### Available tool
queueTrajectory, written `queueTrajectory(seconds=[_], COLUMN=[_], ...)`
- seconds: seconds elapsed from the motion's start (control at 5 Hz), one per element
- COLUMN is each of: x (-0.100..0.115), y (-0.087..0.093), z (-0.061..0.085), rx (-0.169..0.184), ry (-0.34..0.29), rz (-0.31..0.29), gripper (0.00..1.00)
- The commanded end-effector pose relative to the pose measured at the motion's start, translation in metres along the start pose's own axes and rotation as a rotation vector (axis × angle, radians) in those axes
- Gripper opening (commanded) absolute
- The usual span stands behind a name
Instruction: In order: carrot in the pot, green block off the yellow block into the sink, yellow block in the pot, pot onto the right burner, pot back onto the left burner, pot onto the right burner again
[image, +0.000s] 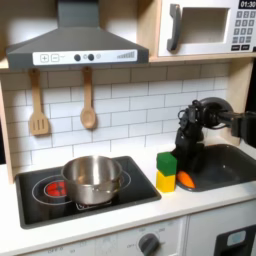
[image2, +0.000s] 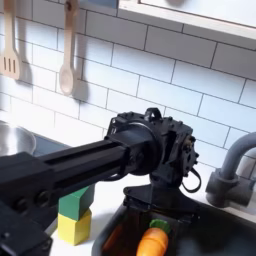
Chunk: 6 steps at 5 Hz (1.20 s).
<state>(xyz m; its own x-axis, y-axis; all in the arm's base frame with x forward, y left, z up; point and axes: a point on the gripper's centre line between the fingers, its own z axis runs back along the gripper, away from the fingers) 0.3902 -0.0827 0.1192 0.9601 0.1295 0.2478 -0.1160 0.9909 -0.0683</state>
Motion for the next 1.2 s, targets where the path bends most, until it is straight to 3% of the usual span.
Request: queueTrajectory(seconds=[0.0, 0.8, 1.0], x=[-0.005, -0.011, -0.009], y=[0.0, 0.0, 0.001], z=[-0.002, -0.015, -0.01], rx=[0.011, 0.025, 0.044], ry=[0.01, 0.039, 0.02], rz=[-0.01, -0.02, -0.001], gripper=[1.0, 1.0, 1.0])
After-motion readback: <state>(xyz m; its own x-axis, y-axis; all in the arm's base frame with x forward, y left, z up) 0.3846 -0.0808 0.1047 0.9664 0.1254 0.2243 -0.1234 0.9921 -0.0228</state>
